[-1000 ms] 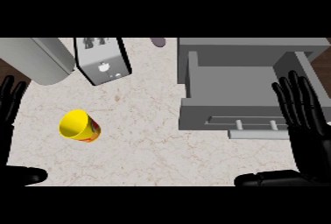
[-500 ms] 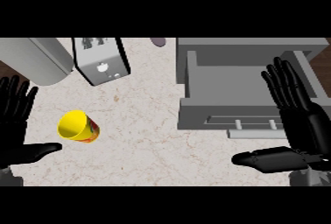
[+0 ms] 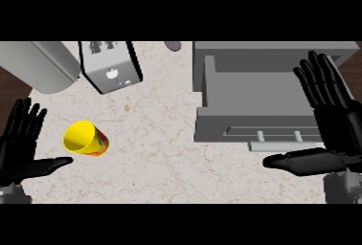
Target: Pick up the cup, place it into the drawer and close the drawer
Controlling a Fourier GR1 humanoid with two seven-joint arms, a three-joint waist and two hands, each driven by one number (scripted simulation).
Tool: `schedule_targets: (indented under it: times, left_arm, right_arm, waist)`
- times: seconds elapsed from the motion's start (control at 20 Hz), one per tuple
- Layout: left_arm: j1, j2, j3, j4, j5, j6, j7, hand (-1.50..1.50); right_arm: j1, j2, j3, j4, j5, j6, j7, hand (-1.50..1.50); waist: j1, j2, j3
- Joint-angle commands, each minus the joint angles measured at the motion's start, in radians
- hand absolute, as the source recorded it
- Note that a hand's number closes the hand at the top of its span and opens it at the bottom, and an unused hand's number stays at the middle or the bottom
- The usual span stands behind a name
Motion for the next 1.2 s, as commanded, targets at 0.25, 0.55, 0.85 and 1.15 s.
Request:
schedule_targets:
  times: [0.25,0.55,0.85,1.15]
  left_arm:
    - [-0.002,-0.011,0.007,0.331,-0.104,-0.019,-0.267,-1.50]
    - [-0.235,0.083,0.044,0.695,-0.125,-0.029,-0.347,-1.50]
    - [-0.278,0.109,0.054,1.015,-0.191,-0.052,-0.630,-1.50]
    - [-0.376,0.130,0.063,1.176,-0.209,-0.052,-0.744,-1.50]
  right_arm:
    - [-0.034,-0.022,-0.033,-0.017,-0.021,0.014,0.052,-1.50]
    - [-0.089,-0.014,-0.047,0.035,-0.018,0.007,0.032,-1.50]
    - [-0.070,-0.045,-0.070,-0.001,-0.031,0.029,0.060,-1.50]
    - [-0.115,-0.034,-0.054,0.026,-0.017,0.013,0.077,-1.50]
  waist:
    - [-0.002,0.000,0.000]
    - [-0.006,0.001,-0.001]
    - [-0.011,0.003,-0.001]
    - [-0.014,0.005,-0.002]
